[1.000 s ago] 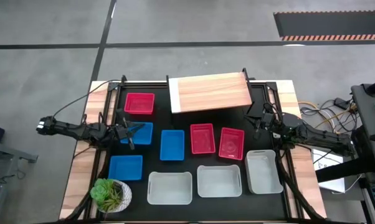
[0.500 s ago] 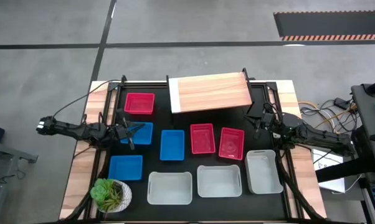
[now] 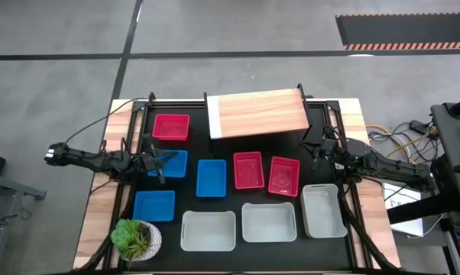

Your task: Stack baskets on shelf by color

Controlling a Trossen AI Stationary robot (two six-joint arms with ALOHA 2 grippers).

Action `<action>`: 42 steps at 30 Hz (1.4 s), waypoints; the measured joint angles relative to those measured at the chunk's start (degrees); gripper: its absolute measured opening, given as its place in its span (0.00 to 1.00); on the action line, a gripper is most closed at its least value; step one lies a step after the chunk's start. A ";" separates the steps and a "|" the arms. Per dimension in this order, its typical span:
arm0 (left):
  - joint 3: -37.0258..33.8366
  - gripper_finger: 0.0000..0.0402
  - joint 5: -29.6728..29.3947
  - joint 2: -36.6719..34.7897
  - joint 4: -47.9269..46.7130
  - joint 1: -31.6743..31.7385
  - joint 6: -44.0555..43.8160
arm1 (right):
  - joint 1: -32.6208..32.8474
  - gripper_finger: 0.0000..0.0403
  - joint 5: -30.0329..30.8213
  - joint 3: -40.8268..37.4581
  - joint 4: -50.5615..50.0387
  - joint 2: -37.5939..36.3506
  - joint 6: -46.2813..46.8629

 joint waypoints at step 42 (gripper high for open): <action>0.00 0.00 0.00 0.00 0.00 0.00 -0.01 | -0.01 0.02 0.46 0.01 0.16 0.00 -4.33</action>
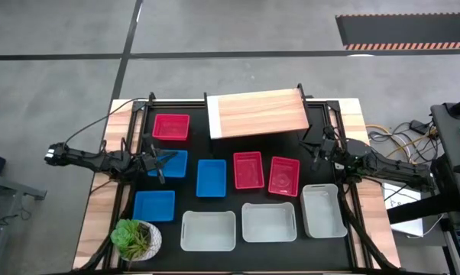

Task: Stack baskets on shelf by color
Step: Put the middle blue basket on the shelf

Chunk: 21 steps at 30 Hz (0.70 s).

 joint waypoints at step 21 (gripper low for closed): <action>0.00 0.00 4.26 0.38 25.35 0.00 -4.02 | -0.15 0.02 1.48 0.00 23.77 0.35 6.97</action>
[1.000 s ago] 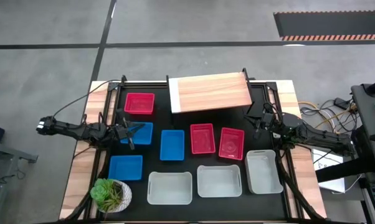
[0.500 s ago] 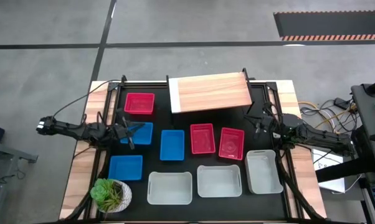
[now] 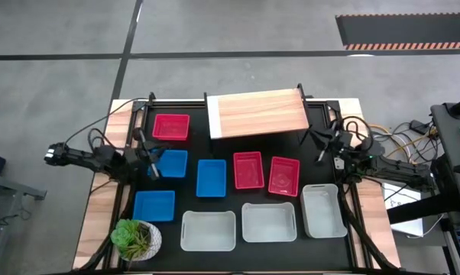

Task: Stack baskets on shelf by color
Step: Put the middle blue basket on the shelf

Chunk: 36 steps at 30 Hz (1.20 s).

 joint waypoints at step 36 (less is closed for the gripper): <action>18.14 0.00 18.24 45.84 27.39 0.13 -12.65 | 0.04 0.02 -14.92 -1.05 29.03 11.41 -12.19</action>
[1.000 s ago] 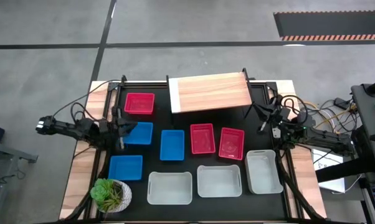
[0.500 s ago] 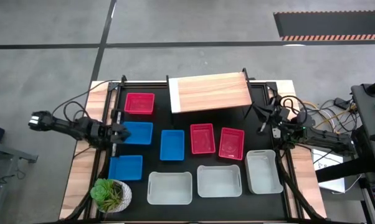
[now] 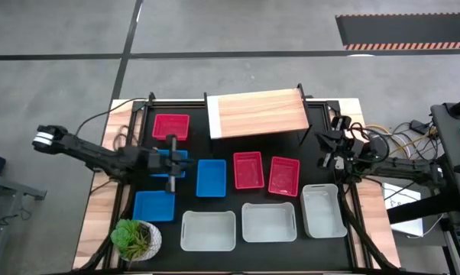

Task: Stack baskets on shelf by color
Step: Put the middle blue basket on the shelf

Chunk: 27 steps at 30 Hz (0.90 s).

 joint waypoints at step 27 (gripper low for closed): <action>50.19 0.00 2.78 33.24 -88.33 -7.50 -37.52 | 0.00 0.02 -3.19 0.00 -2.45 0.19 1.02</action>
